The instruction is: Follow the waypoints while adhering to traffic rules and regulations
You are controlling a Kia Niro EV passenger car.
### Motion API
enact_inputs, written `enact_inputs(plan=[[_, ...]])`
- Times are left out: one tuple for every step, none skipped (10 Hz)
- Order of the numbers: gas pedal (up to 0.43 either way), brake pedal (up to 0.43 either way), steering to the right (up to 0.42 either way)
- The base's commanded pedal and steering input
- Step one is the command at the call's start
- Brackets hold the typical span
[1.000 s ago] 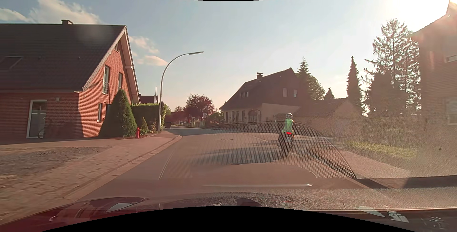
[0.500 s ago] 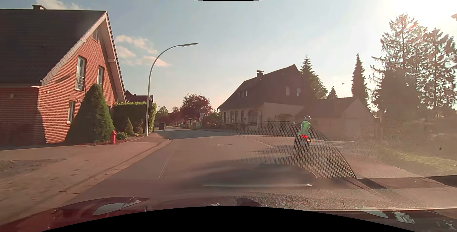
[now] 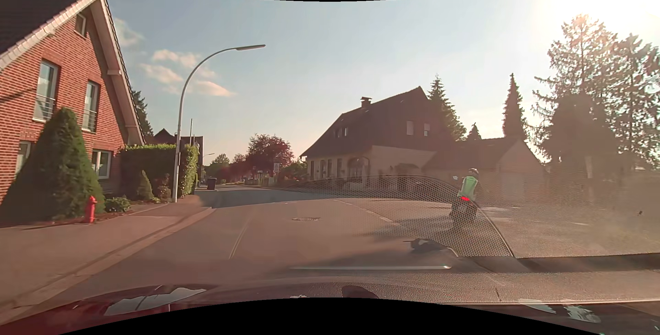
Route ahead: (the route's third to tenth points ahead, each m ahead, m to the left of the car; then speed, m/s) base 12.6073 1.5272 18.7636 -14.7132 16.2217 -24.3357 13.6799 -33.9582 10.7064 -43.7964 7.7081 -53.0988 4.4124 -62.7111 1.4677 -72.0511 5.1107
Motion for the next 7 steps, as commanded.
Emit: enact_inputs(plan=[[0.130,0.000,0.087],[0.130,0.000,0.107],[0.130,0.000,0.132],[0.130,0.000,0.150],[0.138,0.000,0.176],[0.150,0.000,0.190],[0.169,0.000,0.194]])
